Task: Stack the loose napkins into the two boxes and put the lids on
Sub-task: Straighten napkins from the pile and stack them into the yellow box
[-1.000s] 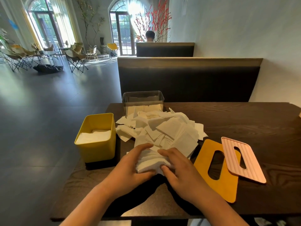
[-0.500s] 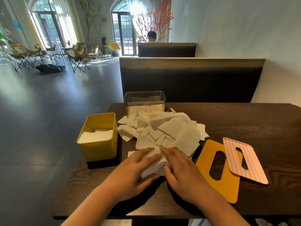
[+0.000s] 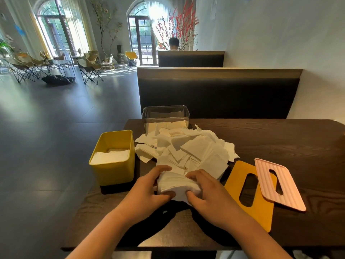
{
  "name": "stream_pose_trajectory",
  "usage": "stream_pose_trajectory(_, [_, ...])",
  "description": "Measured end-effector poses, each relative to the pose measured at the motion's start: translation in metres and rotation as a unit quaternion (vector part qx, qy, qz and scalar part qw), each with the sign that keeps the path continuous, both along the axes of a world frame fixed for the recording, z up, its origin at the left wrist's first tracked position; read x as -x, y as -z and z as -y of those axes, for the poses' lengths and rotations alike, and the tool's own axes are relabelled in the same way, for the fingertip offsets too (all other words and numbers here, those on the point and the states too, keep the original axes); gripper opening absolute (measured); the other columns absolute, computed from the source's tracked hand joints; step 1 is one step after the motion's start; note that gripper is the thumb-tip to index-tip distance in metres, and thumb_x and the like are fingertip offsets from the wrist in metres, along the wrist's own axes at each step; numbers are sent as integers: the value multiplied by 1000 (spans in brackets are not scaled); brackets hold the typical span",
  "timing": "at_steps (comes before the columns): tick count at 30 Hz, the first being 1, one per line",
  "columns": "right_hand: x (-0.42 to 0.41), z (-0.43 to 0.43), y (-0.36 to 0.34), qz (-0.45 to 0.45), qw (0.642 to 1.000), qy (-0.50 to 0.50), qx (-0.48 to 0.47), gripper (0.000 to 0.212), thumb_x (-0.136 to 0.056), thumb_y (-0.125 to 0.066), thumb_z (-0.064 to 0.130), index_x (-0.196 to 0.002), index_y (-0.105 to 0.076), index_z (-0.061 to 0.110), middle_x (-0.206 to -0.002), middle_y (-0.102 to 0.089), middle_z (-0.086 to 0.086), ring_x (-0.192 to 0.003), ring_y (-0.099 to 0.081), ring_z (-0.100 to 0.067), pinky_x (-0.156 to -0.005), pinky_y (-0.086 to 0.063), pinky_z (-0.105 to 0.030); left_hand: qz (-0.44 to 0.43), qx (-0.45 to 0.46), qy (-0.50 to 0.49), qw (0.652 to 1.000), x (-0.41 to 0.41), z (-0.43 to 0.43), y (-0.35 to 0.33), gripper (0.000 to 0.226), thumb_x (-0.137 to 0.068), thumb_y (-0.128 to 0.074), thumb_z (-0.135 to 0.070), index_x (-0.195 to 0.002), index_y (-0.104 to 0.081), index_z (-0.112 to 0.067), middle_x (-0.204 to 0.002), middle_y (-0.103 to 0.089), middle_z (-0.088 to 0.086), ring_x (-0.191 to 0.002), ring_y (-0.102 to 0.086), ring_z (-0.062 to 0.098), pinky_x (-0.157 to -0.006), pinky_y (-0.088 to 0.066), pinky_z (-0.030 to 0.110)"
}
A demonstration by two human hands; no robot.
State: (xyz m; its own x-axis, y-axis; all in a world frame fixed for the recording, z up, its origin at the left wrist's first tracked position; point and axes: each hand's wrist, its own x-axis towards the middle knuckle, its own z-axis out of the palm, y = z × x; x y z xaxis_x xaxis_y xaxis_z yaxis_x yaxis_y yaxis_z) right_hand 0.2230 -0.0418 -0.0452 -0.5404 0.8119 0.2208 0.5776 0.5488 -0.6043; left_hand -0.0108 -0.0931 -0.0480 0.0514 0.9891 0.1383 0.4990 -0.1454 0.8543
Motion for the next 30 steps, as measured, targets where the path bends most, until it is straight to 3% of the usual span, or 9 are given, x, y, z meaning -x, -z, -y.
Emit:
stream_pose_trajectory(7, [11, -3, -35, -49, 995, -36, 84, 31, -83, -74, 41, -112, -66, 35, -98, -70, 15, -88, -65, -5, -74, -54, -32, 114, -14, 12, 993, -10, 2, -24, 66, -84, -88, -23, -133, -54, -51, -121, -70, -10, -114, -71, 19, -97, -61, 42])
stream_pose_trajectory(10, [18, -1, -38, -127, 981, -36, 143, 34, -83, -79, 38, -115, -67, 35, -103, -73, 14, -96, -68, -6, -82, -57, -32, 146, -26, -23, 989, -12, 3, -26, 74, -80, -92, -30, -138, -50, -53, -125, -67, -16, -120, -68, 15, -98, -60, 41])
stream_pose_trajectory(14, [25, 10, -29, -337, 902, 3, 270, 52, -86, -80, 7, -130, -65, 31, -118, -76, 3, -113, -72, -18, -95, -60, -41, 108, 32, 0, 994, -8, 8, -18, 97, -68, -96, -51, -146, -38, -56, -135, -61, -16, -124, -64, 7, -99, -59, 34])
stream_pose_trajectory(16, [28, 19, -24, -405, 851, 7, 336, 53, -87, -76, -1, -131, -65, 25, -118, -77, -4, -111, -73, -23, -95, -61, -47, 49, 44, 10, 998, -10, 12, -15, 78, -78, -90, -45, -142, -46, -52, -130, -64, -19, -120, -66, 4, -97, -60, 34])
stream_pose_trajectory(18, [28, 23, -16, -425, 829, 10, 364, 51, -86, -76, -2, -130, -66, 22, -117, -77, -8, -110, -74, -26, -94, -61, -51, 28, 48, 6, 998, -11, 15, -15, 55, -87, -85, -38, -133, -56, -46, -126, -68, -19, -116, -67, 5, -97, -61, 35])
stream_pose_trajectory(21, [22, 19, -5, -418, 842, 44, 339, 45, -84, -80, -1, -122, -67, 20, -112, -76, -9, -105, -74, -28, -87, -63, -45, -15, 61, 0, 998, -5, 17, -17, 50, -86, -84, -43, -129, -59, -44, -120, -68, -19, -112, -66, -1, -96, -59, 30])
stream_pose_trajectory(25, [18, 14, 5, -347, 897, 46, 270, 50, -86, -77, -7, -121, -65, 26, -114, -75, 5, -110, -71, -14, -84, -59, -28, -106, 52, -16, 993, 0, 17, -19, 52, -84, -83, -47, -127, -54, -54, -123, -56, -33, -115, -56, -12, -90, -52, 14])
stream_pose_trajectory(28, [22, 17, 10, -299, 918, 45, 255, 59, -92, -71, 0, -129, -57, 45, -127, -68, 14, -121, -64, -9, -91, -57, -24, -134, 19, -35, 990, -5, 16, -13, 50, -86, -80, -44, -126, -53, -54, -124, -52, -35, -121, -50, -8, -99, -49, 19])
stream_pose_trajectory(30, [23, 19, 10, -226, 948, 60, 214, 70, -92, -70, 13, -136, -41, 60, -136, -54, 24, -125, -55, 0, -97, -50, -16, -82, 11, -52, 995, -14, 20, -4, 51, -87, -81, -34, -128, -56, -52, -129, -53, -33, -122, -49, -12, -107, -48, 22])
